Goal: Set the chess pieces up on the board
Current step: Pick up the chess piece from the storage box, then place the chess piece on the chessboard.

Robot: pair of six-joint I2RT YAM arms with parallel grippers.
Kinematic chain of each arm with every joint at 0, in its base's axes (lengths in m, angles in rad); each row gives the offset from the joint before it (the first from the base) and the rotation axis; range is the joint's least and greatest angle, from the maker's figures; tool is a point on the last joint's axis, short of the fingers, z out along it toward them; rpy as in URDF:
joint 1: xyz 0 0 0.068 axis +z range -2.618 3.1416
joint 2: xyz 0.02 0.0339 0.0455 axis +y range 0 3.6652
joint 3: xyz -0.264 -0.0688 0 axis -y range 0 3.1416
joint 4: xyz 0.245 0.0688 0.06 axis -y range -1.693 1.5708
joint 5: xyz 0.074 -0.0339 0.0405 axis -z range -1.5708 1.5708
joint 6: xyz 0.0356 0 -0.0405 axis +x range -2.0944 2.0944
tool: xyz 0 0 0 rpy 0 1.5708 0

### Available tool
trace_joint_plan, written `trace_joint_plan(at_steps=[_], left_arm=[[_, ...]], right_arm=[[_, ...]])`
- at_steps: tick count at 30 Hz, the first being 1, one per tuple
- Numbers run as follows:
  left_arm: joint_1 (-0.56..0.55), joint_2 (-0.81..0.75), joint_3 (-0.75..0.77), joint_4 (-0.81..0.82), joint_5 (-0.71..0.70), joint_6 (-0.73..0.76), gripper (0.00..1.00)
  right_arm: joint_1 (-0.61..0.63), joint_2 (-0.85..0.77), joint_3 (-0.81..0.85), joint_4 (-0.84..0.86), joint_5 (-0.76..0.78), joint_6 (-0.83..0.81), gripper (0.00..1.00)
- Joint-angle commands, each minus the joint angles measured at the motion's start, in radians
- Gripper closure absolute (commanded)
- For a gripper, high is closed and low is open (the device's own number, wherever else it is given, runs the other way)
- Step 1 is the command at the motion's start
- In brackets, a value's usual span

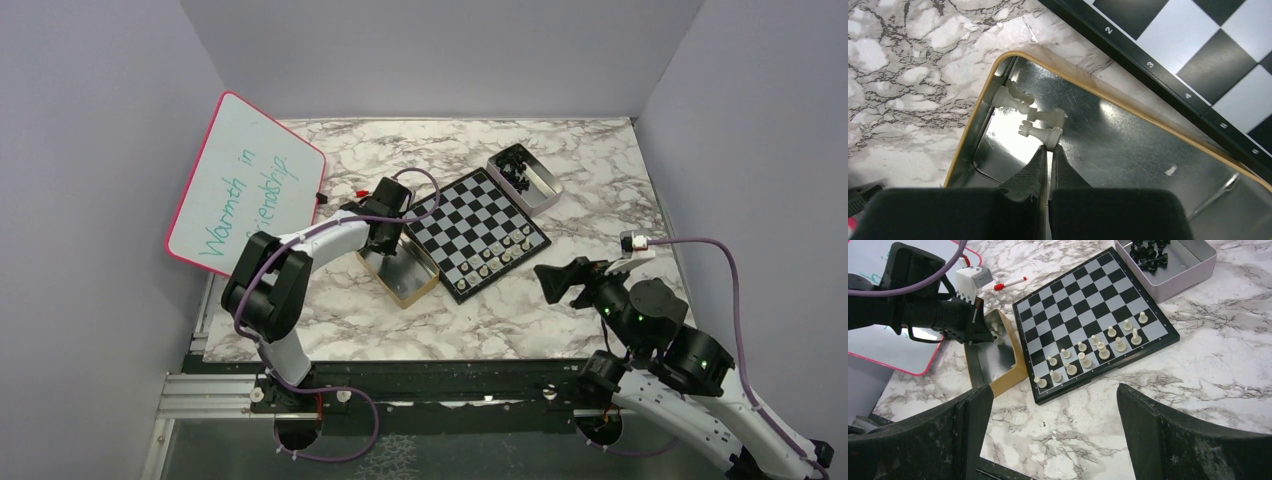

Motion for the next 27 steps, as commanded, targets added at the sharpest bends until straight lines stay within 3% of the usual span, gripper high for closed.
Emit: trace_joint_plan(at_steps=[1,8,16,27], left_arm=[[0.005,-0.097,0.003,-0.005,0.070,-0.013,1.00],[0.005,-0.219,-0.034,0.038,0.177,0.049,1.00],[0.004,-0.471,-0.194,0.249,0.333,0.193,1.00],[0.004,-0.839,-0.509,0.543,0.684,0.585,1.00]], right_arm=[[0.004,0.001,-0.010,0.037,0.006,0.006,0.01],[0.004,0.036,-0.014,0.075,0.002,0.036,0.02],[0.004,0.177,0.021,0.109,-0.048,0.091,0.00],[0.002,0.476,0.165,0.181,-0.151,0.036,0.00]])
